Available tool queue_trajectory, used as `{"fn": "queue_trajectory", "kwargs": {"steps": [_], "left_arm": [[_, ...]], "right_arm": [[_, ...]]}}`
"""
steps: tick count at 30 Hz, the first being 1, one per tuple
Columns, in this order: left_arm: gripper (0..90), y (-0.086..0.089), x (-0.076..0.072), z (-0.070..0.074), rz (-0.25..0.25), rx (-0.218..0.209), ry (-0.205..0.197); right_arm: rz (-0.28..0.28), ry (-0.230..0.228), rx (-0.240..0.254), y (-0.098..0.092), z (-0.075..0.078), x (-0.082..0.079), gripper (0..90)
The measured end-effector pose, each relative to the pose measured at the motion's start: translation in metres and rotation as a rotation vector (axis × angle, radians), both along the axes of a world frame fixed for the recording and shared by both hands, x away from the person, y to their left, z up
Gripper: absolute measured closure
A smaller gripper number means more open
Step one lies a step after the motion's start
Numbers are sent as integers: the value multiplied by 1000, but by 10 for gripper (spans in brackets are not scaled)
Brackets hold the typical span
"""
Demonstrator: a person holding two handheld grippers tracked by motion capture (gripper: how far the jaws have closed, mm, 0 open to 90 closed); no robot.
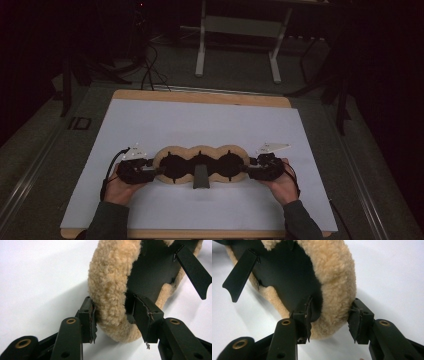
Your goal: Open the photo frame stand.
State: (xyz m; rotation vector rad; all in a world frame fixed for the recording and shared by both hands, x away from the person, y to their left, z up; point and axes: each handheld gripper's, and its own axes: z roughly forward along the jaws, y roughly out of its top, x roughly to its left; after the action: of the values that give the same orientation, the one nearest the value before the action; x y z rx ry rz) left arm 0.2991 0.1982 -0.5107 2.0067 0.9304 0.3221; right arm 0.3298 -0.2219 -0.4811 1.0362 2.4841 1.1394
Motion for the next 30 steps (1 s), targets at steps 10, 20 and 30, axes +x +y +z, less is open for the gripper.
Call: {"fn": "queue_trajectory", "kwargs": {"steps": [10, 20, 30], "left_arm": [[571, -6, -2, 4, 26, 41, -71], [570, -11, -3, 7, 52, 84, -122], [568, -13, -3, 8, 83, 106, -165]], "right_arm": [[-35, 0, 7, 1, -6, 4, 537], [-54, -3, 13, 2, -6, 6, 527], [-64, -27, 12, 6, -5, 10, 522]]}}
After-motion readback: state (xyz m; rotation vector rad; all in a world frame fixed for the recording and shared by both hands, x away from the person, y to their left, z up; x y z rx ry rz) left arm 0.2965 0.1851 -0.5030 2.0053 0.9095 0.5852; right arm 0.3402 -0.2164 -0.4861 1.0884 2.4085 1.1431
